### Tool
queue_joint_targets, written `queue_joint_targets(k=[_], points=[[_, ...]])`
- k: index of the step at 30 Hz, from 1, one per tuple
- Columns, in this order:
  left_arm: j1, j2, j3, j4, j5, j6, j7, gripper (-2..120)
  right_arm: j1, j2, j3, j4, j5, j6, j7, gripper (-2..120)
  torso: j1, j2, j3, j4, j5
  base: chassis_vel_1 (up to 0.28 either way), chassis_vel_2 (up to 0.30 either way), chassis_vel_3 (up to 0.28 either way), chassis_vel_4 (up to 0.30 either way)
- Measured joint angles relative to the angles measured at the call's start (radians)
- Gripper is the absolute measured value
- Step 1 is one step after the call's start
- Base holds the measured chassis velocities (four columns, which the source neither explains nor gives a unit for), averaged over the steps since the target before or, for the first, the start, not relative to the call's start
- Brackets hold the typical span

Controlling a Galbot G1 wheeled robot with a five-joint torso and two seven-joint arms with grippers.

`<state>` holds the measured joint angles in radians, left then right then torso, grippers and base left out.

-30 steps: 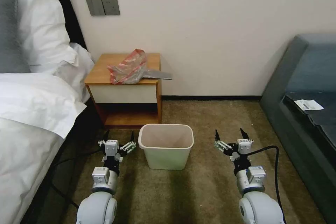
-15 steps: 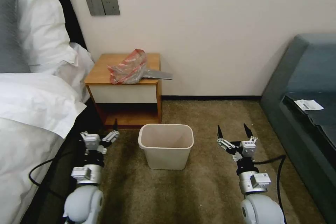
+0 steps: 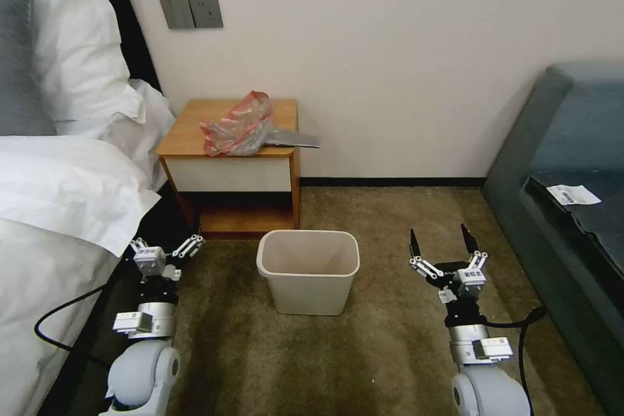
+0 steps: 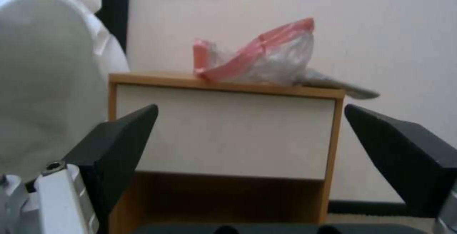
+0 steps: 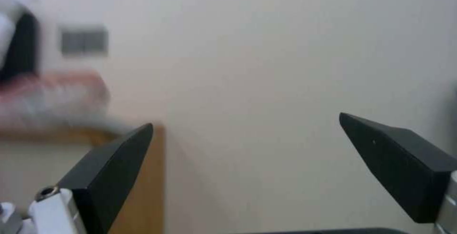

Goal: Pick up the garbage bag from the table and place it over the trash can.

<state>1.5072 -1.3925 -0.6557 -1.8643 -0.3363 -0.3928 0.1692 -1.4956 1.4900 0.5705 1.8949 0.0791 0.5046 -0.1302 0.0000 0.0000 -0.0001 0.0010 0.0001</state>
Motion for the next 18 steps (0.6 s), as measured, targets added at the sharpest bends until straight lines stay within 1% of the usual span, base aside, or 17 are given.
queue_joint_targets(k=[1,2,3,4,5,6,7,10,12,15,16,17,18], points=[[0.007,-0.010,0.003,-0.001,0.008,-0.003,0.023,97,0.021,-0.008,-0.022,-0.002,0.029,0.005,-0.013,100,0.000,0.000,0.000,-0.0022,0.0004,0.000,0.000,0.000,0.000],[0.013,-0.021,0.012,0.000,0.017,-0.002,0.040,97,0.067,-0.017,-0.067,-0.001,0.072,0.018,-0.042,100,0.000,0.000,0.000,-0.0002,-0.0002,0.000,0.000,0.000,0.000],[0.015,-0.024,0.011,-0.003,0.019,-0.002,0.045,97,0.092,-0.025,-0.085,0.003,0.098,0.027,-0.055,100,0.000,0.000,0.000,0.0002,-0.0007,0.000,0.000,0.000,0.000],[0.015,-0.024,0.011,-0.003,0.019,-0.002,0.045,97,0.092,-0.025,-0.085,0.003,0.098,0.027,-0.055,100,0.000,0.000,0.000,0.0002,-0.0007,0.000,0.000,0.000,0.000],[0.017,-0.024,0.013,-0.005,0.020,-0.002,0.047,97,0.098,-0.027,-0.095,0.002,0.107,0.028,-0.060,100,0.000,0.000,0.000,-0.0010,-0.0002,0.000,0.000,0.000,0.000],[0.018,-0.025,0.013,-0.005,0.020,-0.002,0.048,97,0.103,-0.028,-0.100,0.002,0.113,0.029,-0.064,100,0.000,0.000,0.000,-0.0007,0.0005,0.000,0.000,0.000,0.000],[0.018,-0.025,0.013,-0.005,0.020,-0.002,0.049,97,0.105,-0.029,-0.100,0.002,0.115,0.030,-0.064,100,0.000,0.000,0.000,-0.0010,-0.0004,0.000,0.000,0.000,0.000],[0.018,-0.023,0.012,-0.005,0.012,-0.003,0.049,97,0.105,-0.029,-0.101,0.002,0.115,0.029,-0.064,100,0.000,0.000,0.000,-0.0012,0.0002,0.000,0.000,0.000,0.000],[0.014,-0.026,0.009,0.001,0.010,-0.004,0.049,97,0.125,-0.032,-0.116,-0.010,0.121,0.027,-0.062,100,0.000,0.000,0.000,-0.0014,-0.0005,0.000,0.000,0.000,0.000],[0.005,-0.030,0.003,0.003,0.009,-0.004,0.049,97,0.153,-0.035,-0.140,-0.031,0.126,0.016,-0.057,100,0.000,0.000,0.000,-0.0012,-0.0003,0.000,0.000,0.000,0.000],[-0.011,-0.036,-0.005,0.005,0.007,-0.004,0.047,97,0.199,-0.040,-0.178,-0.063,0.134,-0.003,-0.045,100,0.000,0.000,0.000,-0.0012,0.0001,0.000,0.000,0.000,0.000],[-0.030,-0.037,-0.011,0.005,-0.007,-0.003,0.042,97,0.314,-0.052,-0.272,-0.145,0.153,-0.053,-0.014,100,0.000,0.000,0.000,-0.0012,0.0000,0.000,0.000,0.000,0.000],[-0.030,-0.037,-0.011,0.005,-0.007,-0.003,0.042,97,0.314,-0.052,-0.272,-0.145,0.153,-0.053,-0.014,100,0.000,0.000,0.000,-0.0012,0.0000,0.000,0.000,0.000,0.000]])
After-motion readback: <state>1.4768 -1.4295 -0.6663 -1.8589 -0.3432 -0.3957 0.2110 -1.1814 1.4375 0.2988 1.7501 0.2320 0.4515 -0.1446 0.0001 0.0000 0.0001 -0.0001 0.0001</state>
